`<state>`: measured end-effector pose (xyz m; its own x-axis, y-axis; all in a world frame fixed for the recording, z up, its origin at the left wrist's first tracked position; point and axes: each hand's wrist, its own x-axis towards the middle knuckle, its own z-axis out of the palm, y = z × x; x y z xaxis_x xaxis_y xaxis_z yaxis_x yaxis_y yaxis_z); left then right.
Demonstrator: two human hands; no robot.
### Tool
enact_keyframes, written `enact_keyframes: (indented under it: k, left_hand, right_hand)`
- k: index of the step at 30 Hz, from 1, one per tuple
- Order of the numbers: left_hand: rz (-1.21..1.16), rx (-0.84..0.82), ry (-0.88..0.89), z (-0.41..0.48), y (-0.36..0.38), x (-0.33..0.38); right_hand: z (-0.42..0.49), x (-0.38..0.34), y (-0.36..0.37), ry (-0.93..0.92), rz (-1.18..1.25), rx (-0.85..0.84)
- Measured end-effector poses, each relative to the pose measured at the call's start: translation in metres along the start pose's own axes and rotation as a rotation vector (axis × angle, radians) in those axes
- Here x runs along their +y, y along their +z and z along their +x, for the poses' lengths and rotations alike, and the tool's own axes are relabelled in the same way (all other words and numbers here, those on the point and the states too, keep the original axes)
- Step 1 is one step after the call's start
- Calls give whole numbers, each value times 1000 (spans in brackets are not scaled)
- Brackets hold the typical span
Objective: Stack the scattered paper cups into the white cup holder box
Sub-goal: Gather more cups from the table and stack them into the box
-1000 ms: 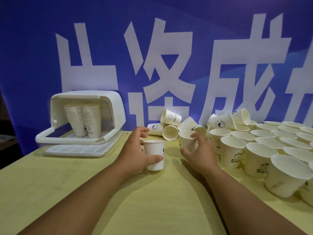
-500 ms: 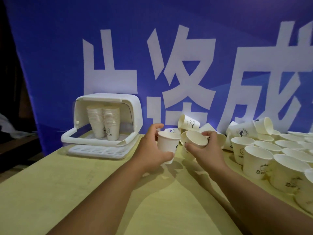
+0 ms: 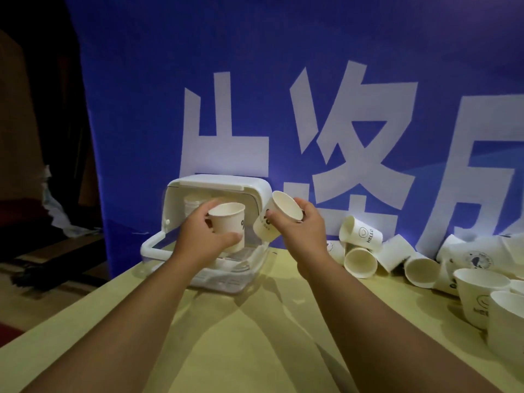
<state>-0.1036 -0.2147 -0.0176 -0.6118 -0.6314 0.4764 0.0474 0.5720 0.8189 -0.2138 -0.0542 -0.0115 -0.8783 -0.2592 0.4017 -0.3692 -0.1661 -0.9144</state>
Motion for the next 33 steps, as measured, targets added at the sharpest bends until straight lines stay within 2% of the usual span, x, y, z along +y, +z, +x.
enact_keyframes:
  k: [3,8,14,21,29,33]
  left_hand:
    - [31,-31,-42,7,-4,-24]
    - [218,-150,-53,11,-1,-43]
    - [272,-229,-80,7,-5,-50]
    - [487,-284,-27,1,-5,-46]
    - [464,-340,-12,8,-9,-53]
    - [465,-312,-26,3,-10,-46]
  right_hand:
    - [9,5,20,33,30,7]
    - [13,19,36,30,59,7]
    - [11,21,36,-57,-35,16]
    - [7,23,43,-185,-247,-70]
    - [7,31,51,-194,-431,-179]
    - [5,27,46,-165,-407,-230]
